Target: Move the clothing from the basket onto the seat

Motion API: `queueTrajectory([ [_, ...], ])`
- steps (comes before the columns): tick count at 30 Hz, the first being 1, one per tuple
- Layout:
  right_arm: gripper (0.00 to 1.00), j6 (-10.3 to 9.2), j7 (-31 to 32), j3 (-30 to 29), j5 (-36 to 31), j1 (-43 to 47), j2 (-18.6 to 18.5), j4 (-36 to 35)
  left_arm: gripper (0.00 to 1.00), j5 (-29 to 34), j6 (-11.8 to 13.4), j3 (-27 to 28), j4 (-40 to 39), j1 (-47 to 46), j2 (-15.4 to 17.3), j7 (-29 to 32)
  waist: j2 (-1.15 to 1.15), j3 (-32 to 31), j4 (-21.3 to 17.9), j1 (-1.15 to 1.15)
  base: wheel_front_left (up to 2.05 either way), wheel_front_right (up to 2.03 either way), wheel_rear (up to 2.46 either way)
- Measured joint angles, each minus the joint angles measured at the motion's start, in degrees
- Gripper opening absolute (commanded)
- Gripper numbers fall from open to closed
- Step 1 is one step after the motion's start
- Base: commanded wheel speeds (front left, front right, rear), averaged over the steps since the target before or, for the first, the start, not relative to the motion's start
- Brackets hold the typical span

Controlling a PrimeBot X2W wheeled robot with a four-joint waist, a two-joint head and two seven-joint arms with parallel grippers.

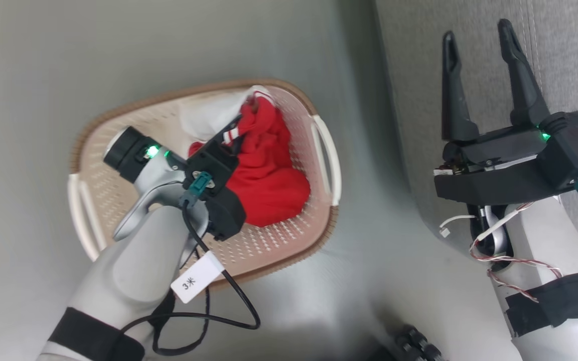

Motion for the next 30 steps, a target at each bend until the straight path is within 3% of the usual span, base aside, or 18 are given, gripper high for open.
queueTrajectory([
  [18, 1.00, 3.15, 0.0, 0.7, -0.8, -0.6, -0.8, 9.3, 0.00, -3.7, -0.9, 0.1, -5.8, -3.1, -1.7, -0.4, 0.00, -13.0, 8.7, 0.00, 0.00, 0.00, 0.00],
  [30, 1.00, 6.88, 0.0, 2.6, -0.9, -0.4, -2.4, 15.1, 0.00, -8.7, -1.0, 1.5, -6.0, -4.5, -2.3, -0.4, 0.00, -23.3, 12.6, -0.01, 0.00, 0.00, 0.00],
])
